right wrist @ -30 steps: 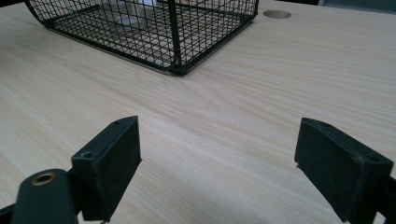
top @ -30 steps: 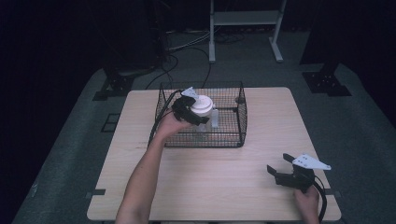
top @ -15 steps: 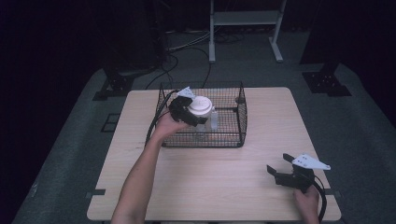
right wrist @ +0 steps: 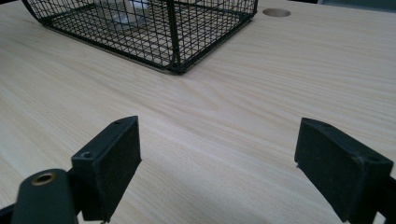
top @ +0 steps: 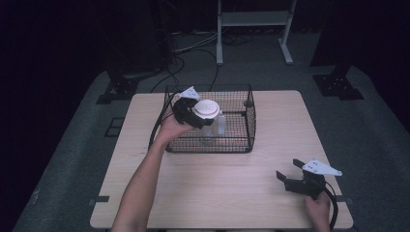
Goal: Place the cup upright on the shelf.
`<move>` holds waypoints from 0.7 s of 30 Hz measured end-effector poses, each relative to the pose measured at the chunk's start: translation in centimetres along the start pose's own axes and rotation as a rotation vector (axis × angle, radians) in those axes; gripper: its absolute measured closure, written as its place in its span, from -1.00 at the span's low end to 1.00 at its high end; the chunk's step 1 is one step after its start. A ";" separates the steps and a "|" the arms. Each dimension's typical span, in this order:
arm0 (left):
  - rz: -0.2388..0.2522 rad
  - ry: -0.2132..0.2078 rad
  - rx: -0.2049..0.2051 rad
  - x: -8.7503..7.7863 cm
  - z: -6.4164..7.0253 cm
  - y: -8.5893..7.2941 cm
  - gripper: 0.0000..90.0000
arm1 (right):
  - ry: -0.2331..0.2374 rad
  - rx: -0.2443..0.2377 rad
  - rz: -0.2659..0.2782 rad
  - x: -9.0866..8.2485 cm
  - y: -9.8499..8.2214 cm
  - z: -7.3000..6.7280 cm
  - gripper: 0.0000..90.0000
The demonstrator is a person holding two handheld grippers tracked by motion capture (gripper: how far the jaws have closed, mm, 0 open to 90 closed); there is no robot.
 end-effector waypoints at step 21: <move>0.038 0.000 0.018 -3.0 0.5 0.1 -1.00 | 0.011 0.012 0.013 -0.1 0.0 0.2 -0.70</move>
Point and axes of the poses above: each handheld gripper's, and its own axes: x roughly forward along the jaws, y roughly out of its top, z roughly to its right, the point moved 5 cm from there along x, roughly forward along the jaws, and after that the axes turned 8 degrees about -x, right-handed, at the moved point
